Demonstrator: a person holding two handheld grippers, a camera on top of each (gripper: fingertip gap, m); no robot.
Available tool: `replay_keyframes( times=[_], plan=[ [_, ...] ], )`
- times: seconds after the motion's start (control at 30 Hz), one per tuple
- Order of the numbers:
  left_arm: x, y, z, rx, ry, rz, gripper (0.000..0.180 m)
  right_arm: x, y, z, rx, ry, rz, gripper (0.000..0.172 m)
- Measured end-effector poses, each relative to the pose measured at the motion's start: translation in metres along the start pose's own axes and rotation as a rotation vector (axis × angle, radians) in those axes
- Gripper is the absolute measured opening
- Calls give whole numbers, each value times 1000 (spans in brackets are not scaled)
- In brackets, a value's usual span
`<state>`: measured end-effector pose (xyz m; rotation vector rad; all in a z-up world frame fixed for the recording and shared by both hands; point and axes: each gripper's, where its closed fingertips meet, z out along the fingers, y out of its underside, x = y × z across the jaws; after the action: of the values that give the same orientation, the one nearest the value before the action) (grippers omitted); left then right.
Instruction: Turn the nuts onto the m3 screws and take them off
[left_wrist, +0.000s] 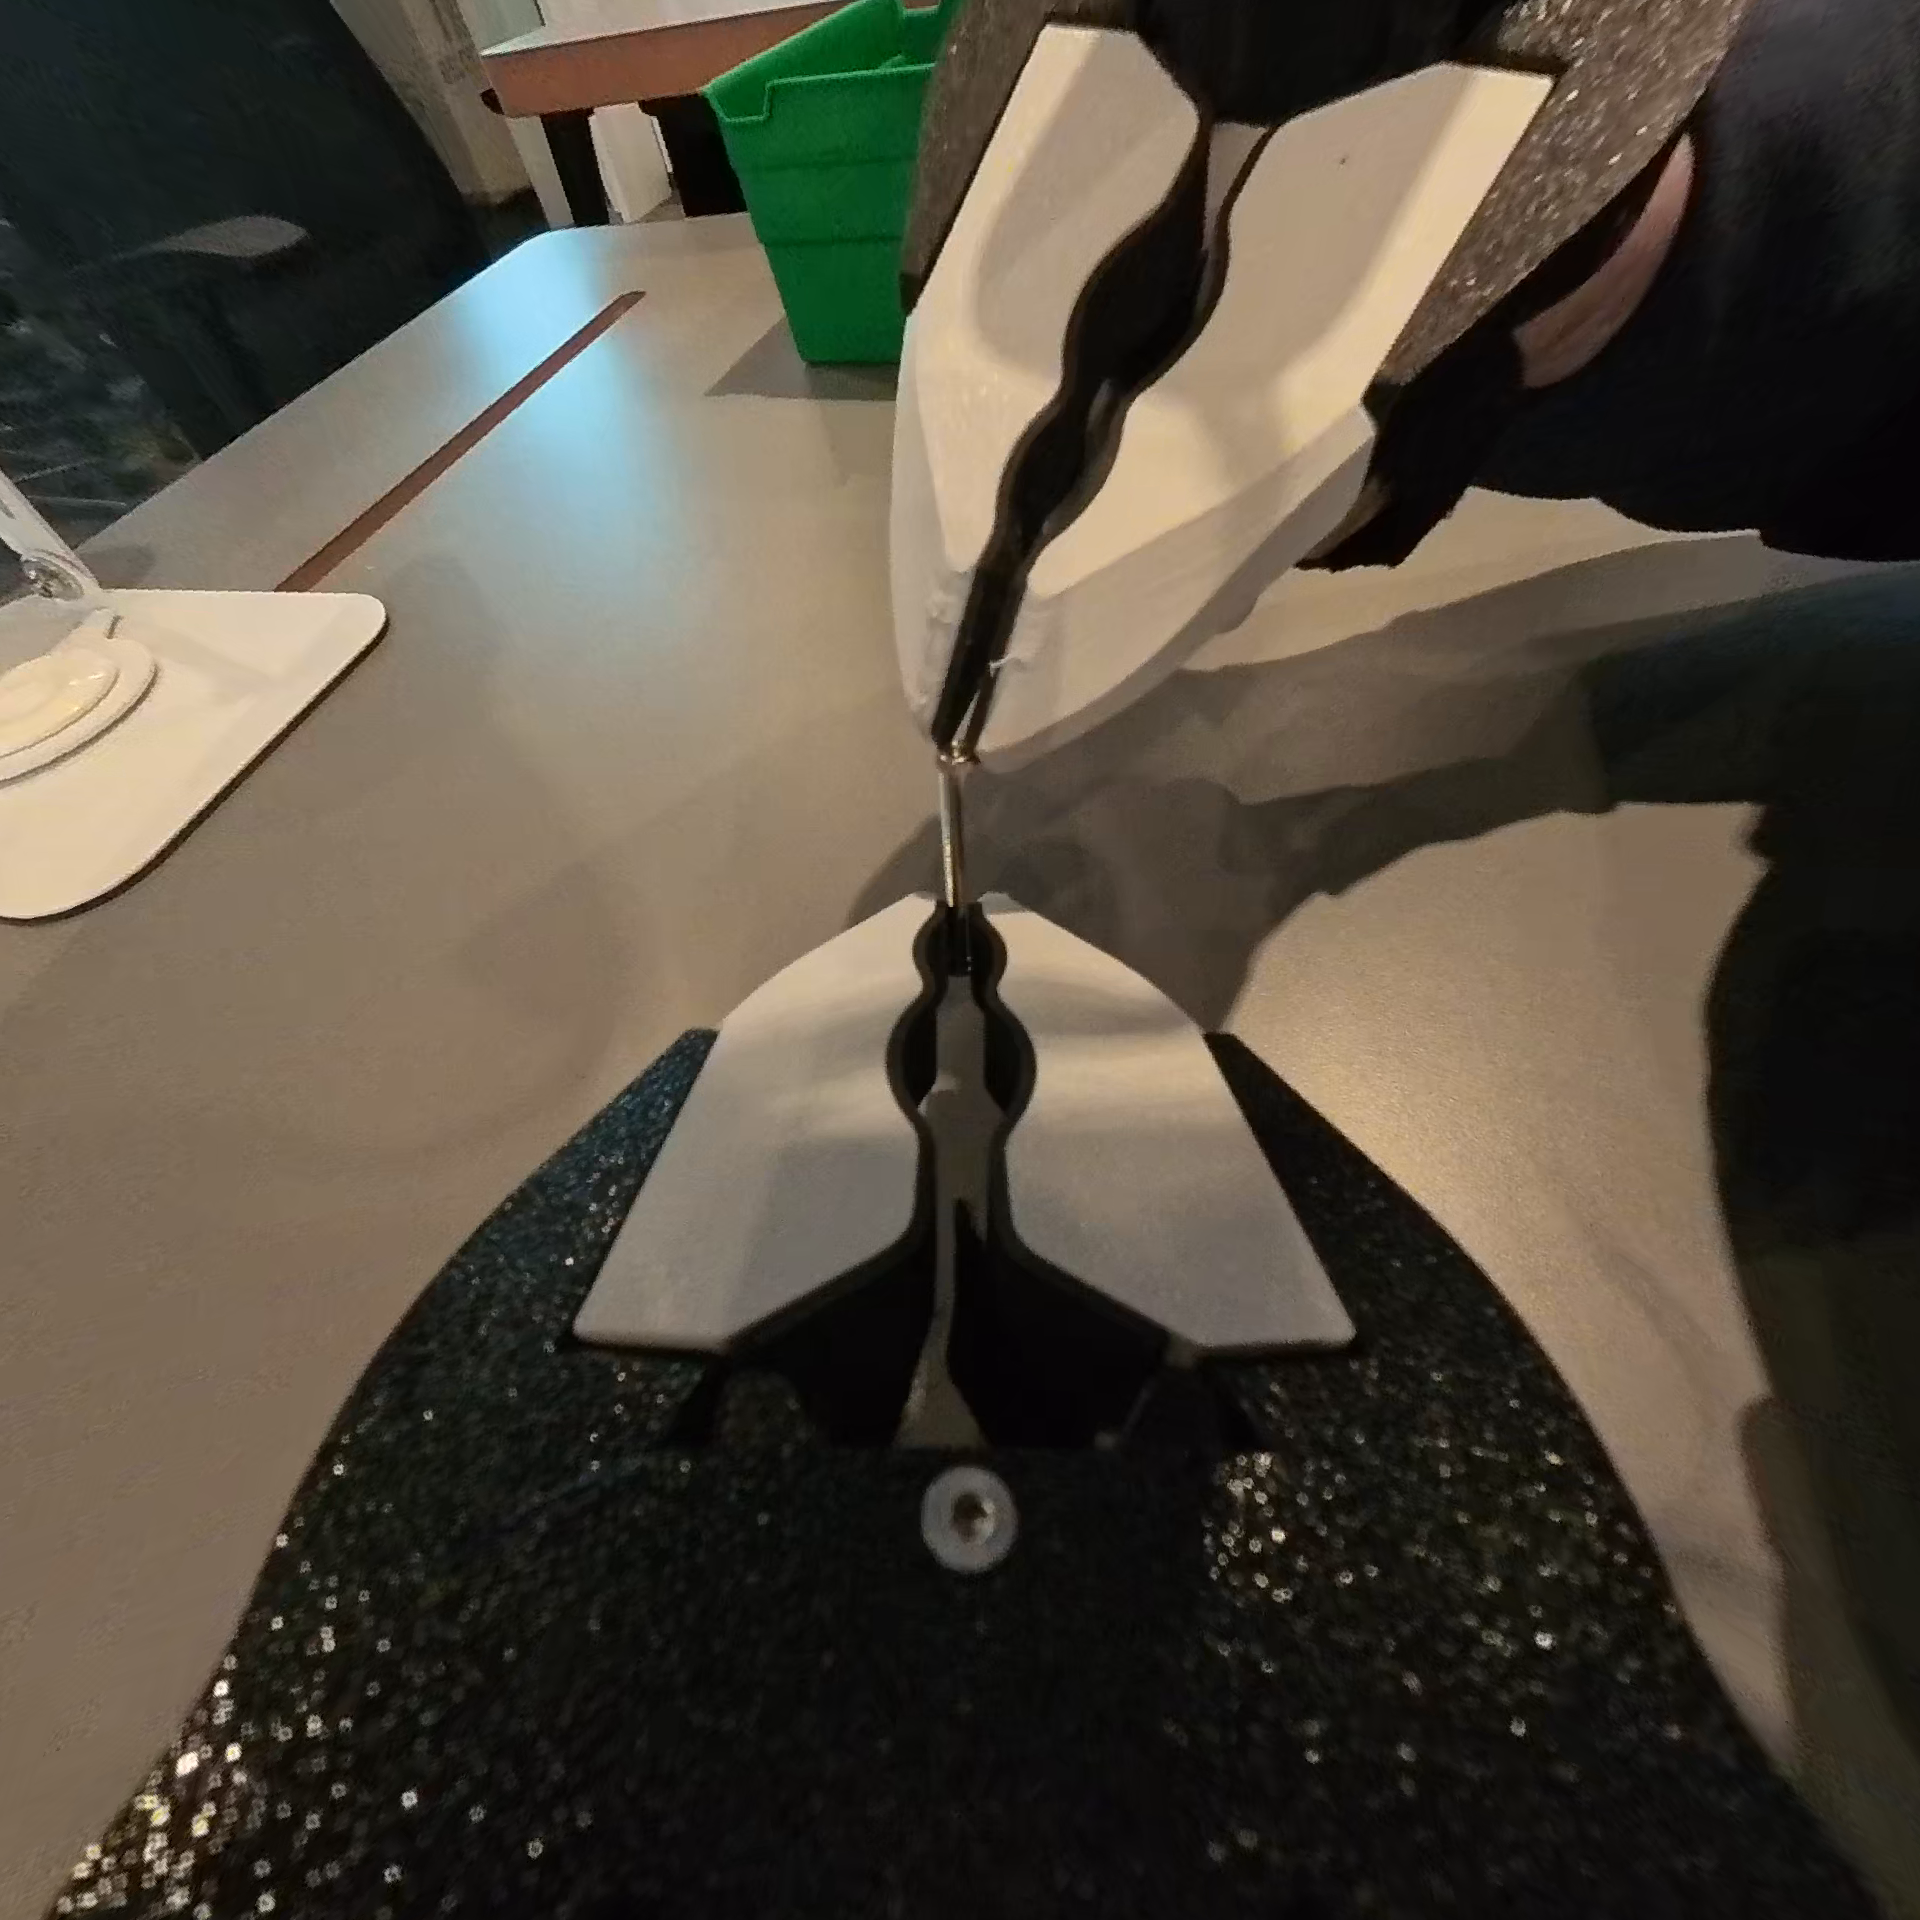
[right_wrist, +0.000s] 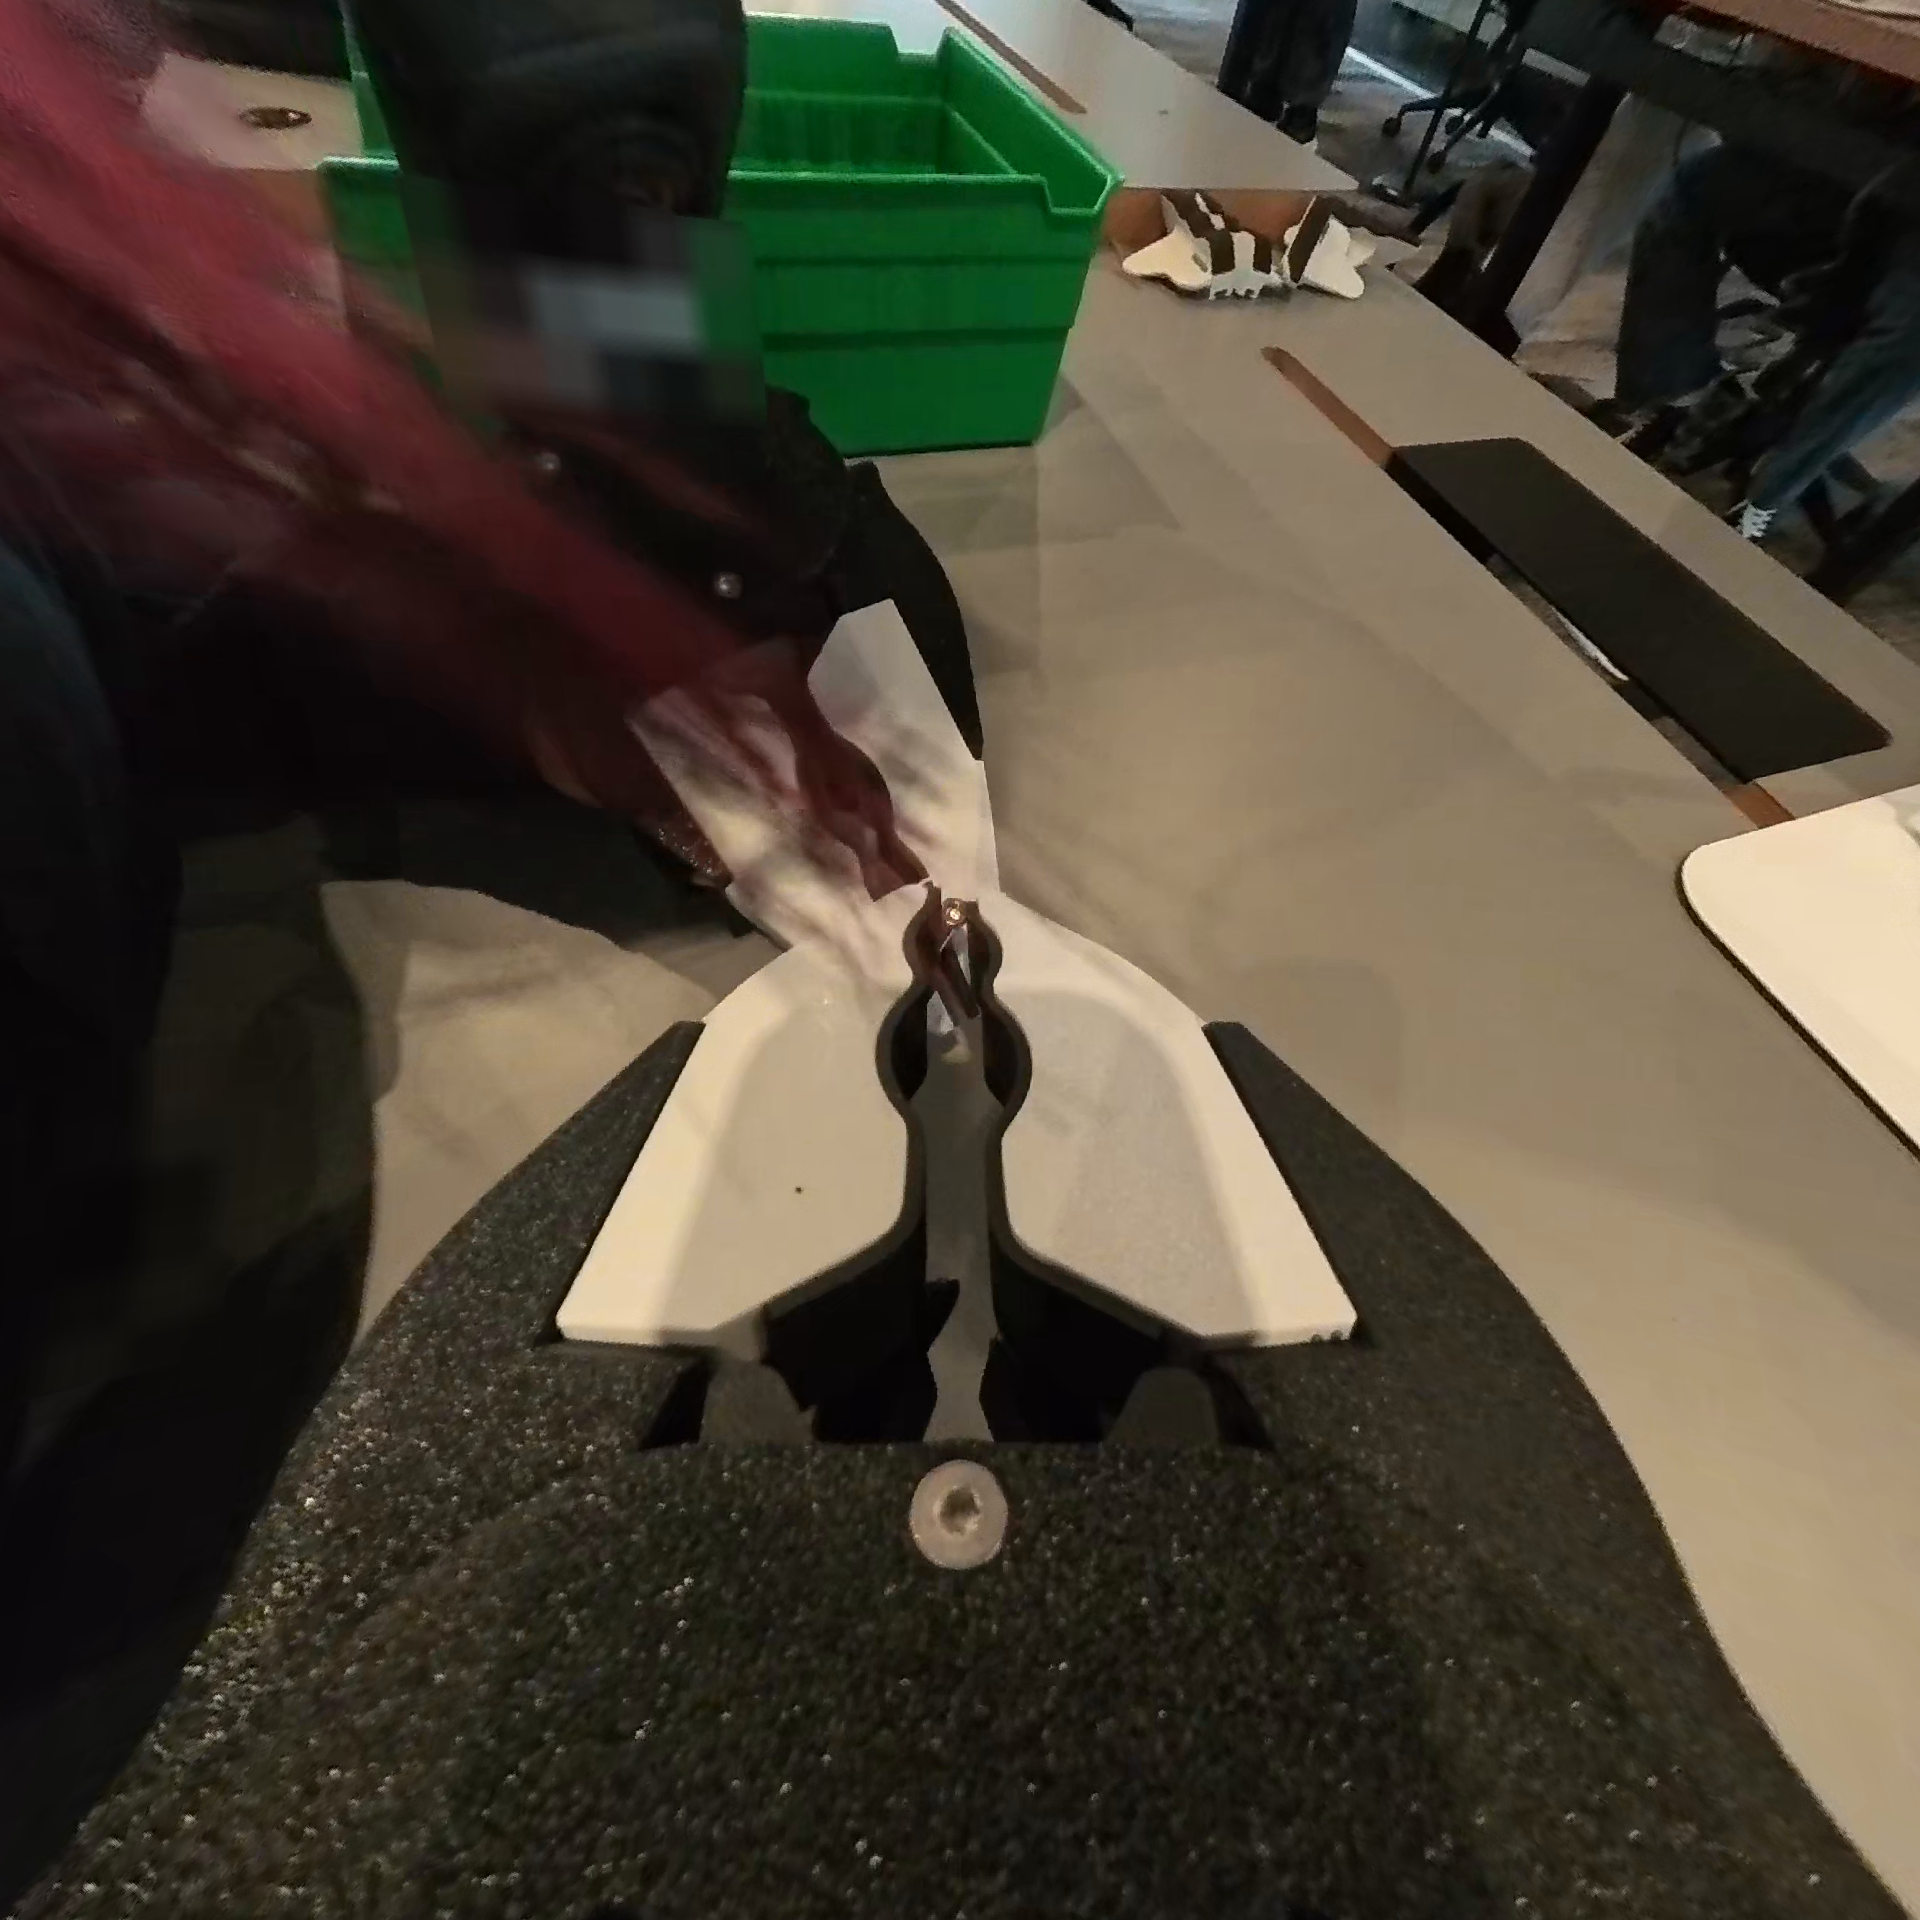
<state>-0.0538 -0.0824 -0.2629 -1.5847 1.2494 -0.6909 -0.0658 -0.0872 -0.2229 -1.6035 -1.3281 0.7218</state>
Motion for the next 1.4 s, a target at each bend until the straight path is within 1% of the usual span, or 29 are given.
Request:
replay_keyframes(
  times=[0.03,1.13,1.4],
  plan=[
    [0,0,0,0,0,0,3,0,0,0,0,1,0,5],
    [0,1,0,-4,1,-3,2,0,1,1,10,-9,34,6],
    [0,0,0,-2,0,-6,3,0,0,-1,27,-1,45,11]
  ],
)
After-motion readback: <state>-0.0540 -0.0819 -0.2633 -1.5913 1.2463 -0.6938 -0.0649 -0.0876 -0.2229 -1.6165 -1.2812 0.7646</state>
